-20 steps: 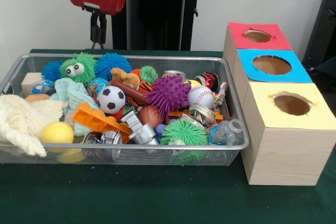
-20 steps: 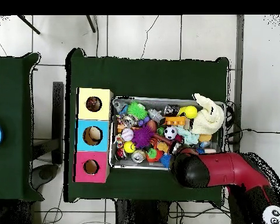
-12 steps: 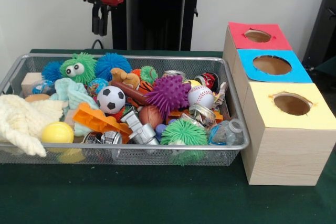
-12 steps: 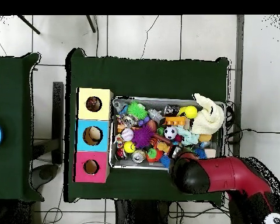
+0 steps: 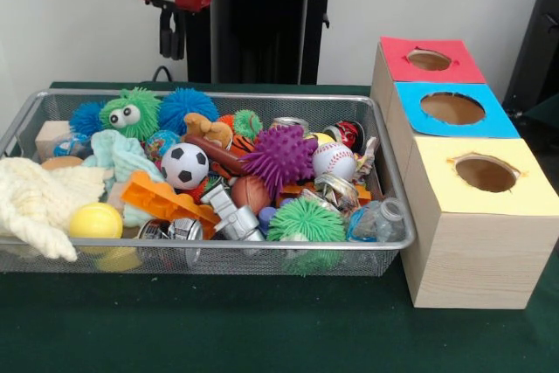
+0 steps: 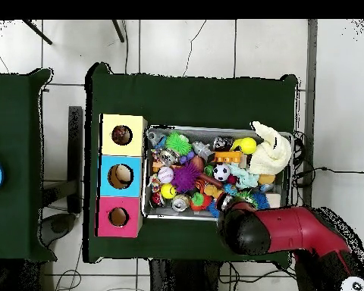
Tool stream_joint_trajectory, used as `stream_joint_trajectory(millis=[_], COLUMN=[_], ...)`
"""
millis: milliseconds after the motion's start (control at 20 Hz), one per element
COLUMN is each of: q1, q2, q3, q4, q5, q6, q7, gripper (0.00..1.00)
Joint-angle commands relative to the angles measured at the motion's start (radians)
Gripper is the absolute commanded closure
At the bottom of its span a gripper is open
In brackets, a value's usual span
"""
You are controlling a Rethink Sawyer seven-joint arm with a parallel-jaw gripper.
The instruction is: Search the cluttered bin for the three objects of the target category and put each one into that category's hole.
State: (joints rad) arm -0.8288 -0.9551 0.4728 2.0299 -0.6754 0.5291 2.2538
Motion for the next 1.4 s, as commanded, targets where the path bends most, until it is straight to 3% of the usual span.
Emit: stream_joint_trajectory(millis=[50,350,750,1400], q1=[0.004,0.02,0.005,-0.029], q2=[0.172,0.271,0.355,0.374], q3=[0.031,0.021,0.029,0.059], q4=[-0.076,-0.177,-0.235,-0.273], q5=[-0.14,-0.225,-0.271,-0.252], q6=[-0.049,-0.069,-0.075,-0.026], q7=[-0.164,-0.155,-0.153,-0.202], gripper=[1.0,1.0,1.0,1.0])
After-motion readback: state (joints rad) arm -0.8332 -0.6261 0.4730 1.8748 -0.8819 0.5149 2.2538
